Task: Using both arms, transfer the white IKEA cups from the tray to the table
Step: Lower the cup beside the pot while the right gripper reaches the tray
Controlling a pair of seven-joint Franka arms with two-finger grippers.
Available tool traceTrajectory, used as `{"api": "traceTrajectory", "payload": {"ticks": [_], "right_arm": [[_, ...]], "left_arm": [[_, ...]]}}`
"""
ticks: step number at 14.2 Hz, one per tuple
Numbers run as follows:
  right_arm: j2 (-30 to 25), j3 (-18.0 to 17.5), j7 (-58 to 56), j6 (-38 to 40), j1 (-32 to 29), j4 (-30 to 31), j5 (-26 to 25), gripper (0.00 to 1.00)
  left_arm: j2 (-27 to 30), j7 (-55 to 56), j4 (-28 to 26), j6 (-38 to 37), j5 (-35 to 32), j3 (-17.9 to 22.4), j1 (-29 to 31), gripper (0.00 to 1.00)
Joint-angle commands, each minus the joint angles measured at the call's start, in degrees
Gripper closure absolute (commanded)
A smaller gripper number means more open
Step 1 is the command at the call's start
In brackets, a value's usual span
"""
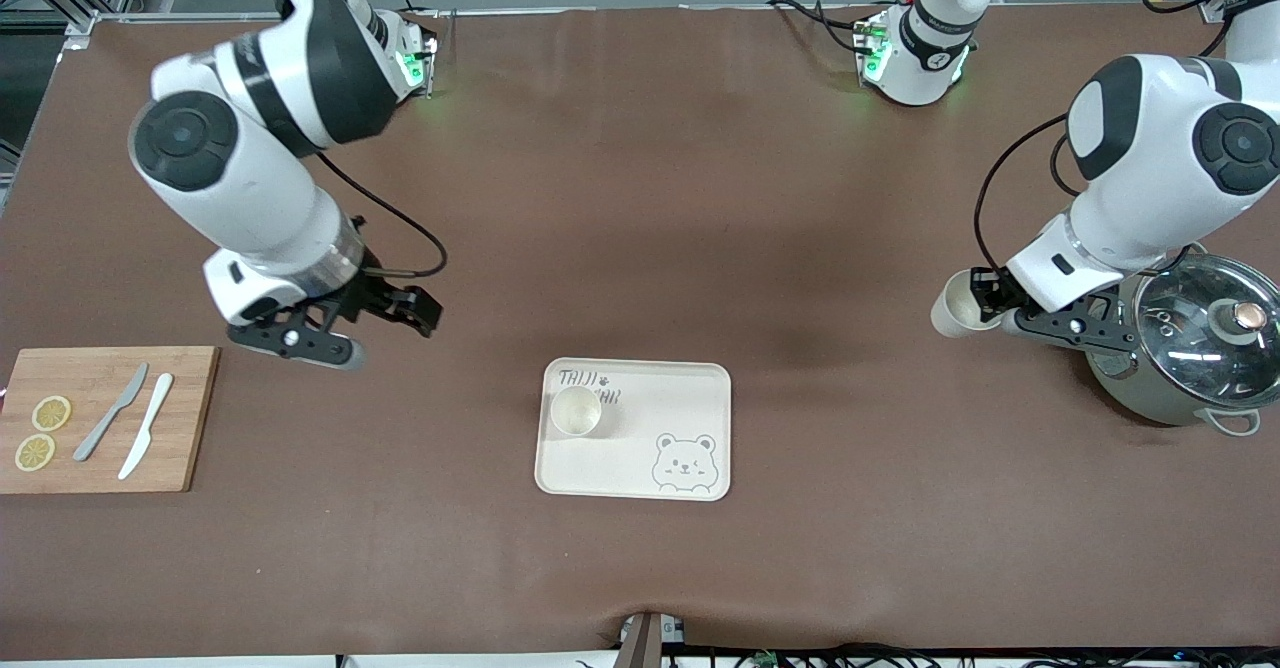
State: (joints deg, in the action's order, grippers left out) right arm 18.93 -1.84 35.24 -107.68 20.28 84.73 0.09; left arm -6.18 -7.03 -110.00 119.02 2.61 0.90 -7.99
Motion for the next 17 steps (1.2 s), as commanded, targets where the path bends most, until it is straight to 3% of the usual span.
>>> {"api": "traceTrajectory", "payload": {"ticks": [1,8,17], "right_arm": [[3.64,0.43,5.61,-5.85,2.73,-0.7,0.96,0.0],[13.22,0.52,10.99,-15.27,7.05,-0.79,0.08,0.0],[19.21,0.7,10.9,-21.17,7.31,-2.46,-0.09,0.0]], "left_arm": [[2.4,-4.03,-5.21,4.28,1.43,-0.46,2.18,1.0],[2.23,-10.28,-9.96,9.64,5.03,-0.46,6.76,1.0],[1.87,-16.51,-21.82,23.09,10.82,-0.46,8.69,1.0]]}}
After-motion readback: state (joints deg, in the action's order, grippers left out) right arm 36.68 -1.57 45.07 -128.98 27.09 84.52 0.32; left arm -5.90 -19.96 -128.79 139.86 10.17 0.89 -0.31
